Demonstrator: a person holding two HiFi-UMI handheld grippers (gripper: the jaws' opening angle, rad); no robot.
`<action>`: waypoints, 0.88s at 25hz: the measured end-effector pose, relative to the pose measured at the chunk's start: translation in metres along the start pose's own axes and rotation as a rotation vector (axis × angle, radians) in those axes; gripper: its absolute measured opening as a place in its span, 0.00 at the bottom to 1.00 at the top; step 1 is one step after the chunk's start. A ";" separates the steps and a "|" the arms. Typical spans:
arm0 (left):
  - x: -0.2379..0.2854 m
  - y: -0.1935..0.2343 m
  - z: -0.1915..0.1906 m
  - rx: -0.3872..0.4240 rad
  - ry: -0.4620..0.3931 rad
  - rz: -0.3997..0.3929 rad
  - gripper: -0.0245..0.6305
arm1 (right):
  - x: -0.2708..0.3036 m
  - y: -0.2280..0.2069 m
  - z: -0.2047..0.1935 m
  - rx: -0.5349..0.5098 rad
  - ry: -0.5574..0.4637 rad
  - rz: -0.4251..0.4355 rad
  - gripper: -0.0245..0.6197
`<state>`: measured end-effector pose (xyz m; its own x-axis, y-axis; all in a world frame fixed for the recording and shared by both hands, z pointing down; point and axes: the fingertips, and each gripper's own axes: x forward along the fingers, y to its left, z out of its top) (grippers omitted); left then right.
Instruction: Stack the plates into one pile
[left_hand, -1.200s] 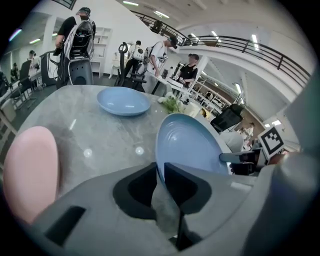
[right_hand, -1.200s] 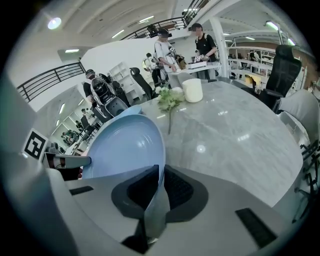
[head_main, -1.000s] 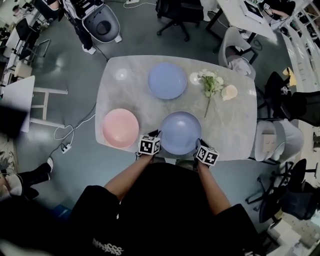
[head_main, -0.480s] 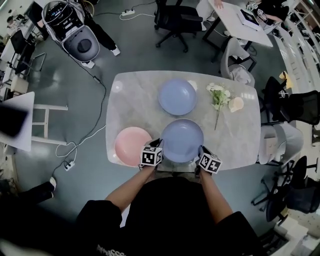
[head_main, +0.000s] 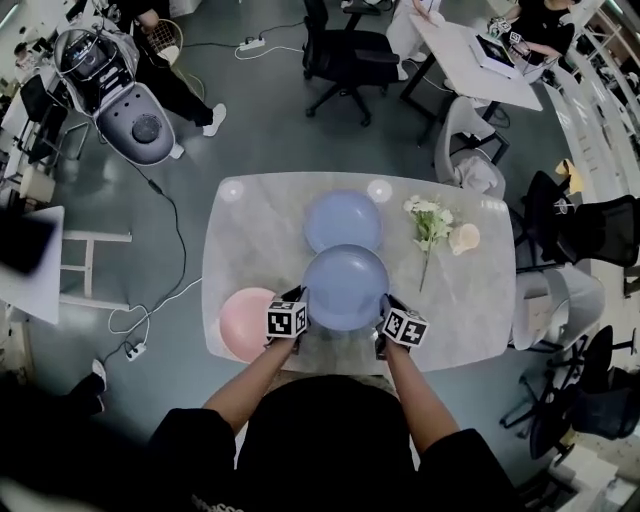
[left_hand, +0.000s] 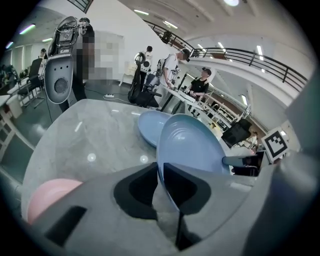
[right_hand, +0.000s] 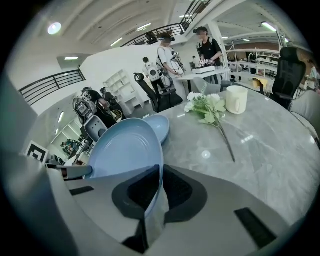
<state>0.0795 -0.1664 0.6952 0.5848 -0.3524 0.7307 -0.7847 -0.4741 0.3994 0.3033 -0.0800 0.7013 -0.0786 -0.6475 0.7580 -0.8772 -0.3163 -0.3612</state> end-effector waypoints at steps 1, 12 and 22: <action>0.006 0.004 0.006 0.000 -0.001 0.006 0.11 | 0.006 0.000 0.005 0.002 0.002 -0.002 0.09; 0.062 0.018 0.065 -0.005 -0.006 0.054 0.11 | 0.066 -0.013 0.060 -0.001 0.023 0.019 0.09; 0.107 0.043 0.101 0.007 0.011 0.107 0.11 | 0.116 -0.015 0.099 0.004 0.041 0.039 0.09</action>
<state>0.1290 -0.3062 0.7342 0.4959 -0.3925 0.7746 -0.8409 -0.4397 0.3155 0.3537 -0.2192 0.7412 -0.1321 -0.6305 0.7648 -0.8710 -0.2944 -0.3932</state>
